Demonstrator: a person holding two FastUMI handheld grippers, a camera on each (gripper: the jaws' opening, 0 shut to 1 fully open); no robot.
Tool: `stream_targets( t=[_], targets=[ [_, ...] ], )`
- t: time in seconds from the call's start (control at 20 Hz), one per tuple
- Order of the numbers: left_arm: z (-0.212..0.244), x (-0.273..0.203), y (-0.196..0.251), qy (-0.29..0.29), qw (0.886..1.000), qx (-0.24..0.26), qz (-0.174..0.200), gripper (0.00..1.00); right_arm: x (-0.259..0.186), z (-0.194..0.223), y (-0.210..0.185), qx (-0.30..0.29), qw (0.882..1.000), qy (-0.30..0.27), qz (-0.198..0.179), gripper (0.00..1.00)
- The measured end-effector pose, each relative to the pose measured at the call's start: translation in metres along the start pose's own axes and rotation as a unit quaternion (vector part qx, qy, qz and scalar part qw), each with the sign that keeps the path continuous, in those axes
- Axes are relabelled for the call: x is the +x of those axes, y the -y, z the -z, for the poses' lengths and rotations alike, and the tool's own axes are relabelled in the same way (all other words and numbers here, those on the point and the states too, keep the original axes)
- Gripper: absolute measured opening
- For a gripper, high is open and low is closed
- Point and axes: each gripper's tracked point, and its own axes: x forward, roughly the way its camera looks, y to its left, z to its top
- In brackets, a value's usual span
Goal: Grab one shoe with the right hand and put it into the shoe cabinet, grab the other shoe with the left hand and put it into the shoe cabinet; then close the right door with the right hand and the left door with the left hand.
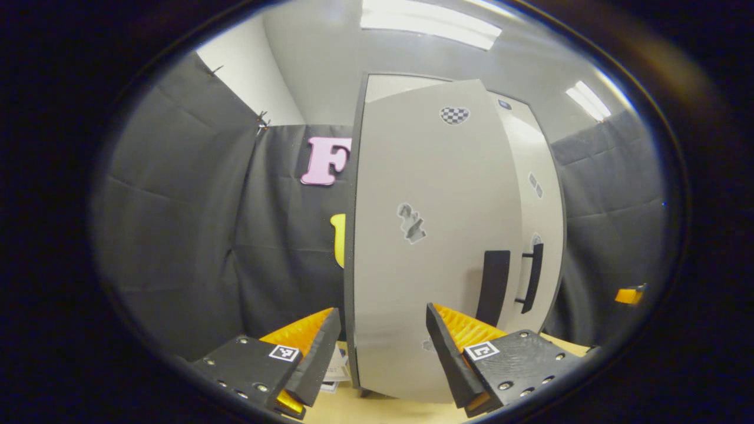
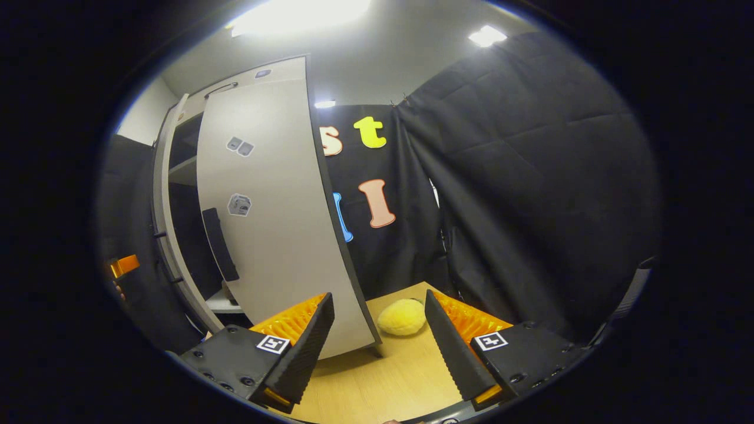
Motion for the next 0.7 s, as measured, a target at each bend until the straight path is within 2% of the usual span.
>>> stream_targets(
  t=[0.1, 0.15, 0.2, 0.25, 0.45, 0.7],
  targets=[
    [-0.002, -0.001, -0.006, 0.014, 1.0, 0.006, -0.019, 0.85, 0.007, -0.011, -0.011, -0.023, 1.0, 0.016, -0.007, 0.98],
    [0.0, -0.001, -0.008, 0.014, 1.0, 0.006, -0.025, 0.92, 0.011, -0.016, -0.021, -0.031, 0.999, 0.026, -0.012, 0.98],
    [0.003, -0.001, -0.007, 0.013, 1.0, 0.008, -0.022, 0.92, 0.013, -0.019, -0.03, -0.034, 0.999, 0.033, -0.017, 0.98],
    [0.006, -0.003, -0.006, 0.009, 1.0, 0.012, -0.017, 0.85, 0.016, -0.022, -0.038, -0.033, 0.998, 0.041, -0.021, 0.98],
    [0.017, -0.011, -0.003, -0.01, 1.0, 0.002, -0.012, 0.85, 0.028, -0.008, -0.076, -0.032, 0.998, 0.03, -0.046, 0.98],
    [0.034, -0.018, -0.004, -0.03, 0.999, -0.011, -0.019, 0.86, 0.033, 0.01, -0.108, -0.07, 0.995, 0.017, -0.069, 0.98]
  ],
)
